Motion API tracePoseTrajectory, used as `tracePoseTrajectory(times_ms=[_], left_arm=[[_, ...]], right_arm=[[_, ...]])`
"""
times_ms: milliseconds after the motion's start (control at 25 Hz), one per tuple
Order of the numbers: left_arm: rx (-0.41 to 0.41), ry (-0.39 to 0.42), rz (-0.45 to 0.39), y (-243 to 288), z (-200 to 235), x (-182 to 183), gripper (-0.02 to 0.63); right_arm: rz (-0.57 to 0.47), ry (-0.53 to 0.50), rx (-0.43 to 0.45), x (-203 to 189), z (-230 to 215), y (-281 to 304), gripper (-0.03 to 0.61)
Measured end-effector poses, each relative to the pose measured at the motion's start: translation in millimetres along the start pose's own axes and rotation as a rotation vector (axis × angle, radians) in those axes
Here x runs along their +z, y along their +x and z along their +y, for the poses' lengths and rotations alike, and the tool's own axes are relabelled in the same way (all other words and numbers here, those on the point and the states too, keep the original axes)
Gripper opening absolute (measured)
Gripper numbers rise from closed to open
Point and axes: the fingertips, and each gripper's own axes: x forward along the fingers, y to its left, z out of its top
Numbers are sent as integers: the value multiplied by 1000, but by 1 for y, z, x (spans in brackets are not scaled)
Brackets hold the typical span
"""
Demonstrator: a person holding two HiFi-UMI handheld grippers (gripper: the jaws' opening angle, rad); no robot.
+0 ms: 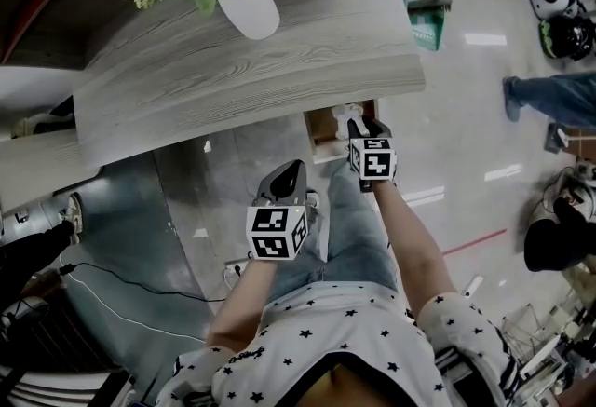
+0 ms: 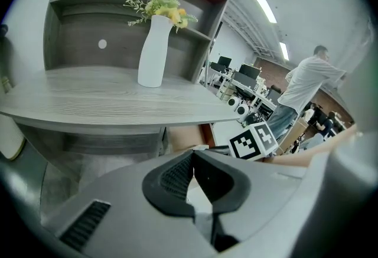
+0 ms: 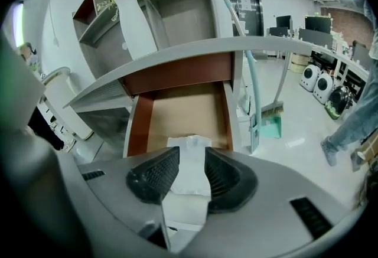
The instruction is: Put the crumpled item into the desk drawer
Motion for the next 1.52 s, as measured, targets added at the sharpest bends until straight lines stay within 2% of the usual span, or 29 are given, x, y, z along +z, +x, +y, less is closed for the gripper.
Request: tracePoseTrajectory(times_ms=[480, 840, 1520], left_arm=[[-21, 40, -62, -37, -9, 9, 14], [-49, 79, -99, -71, -20, 11, 14], [-88, 132, -170, -133, -32, 10, 14]], right_arm=[[-102, -15, 1, 17, 28, -66, 115], [-193, 18, 13, 18, 60, -124, 94], [-381, 30, 9, 23, 109, -235, -3]])
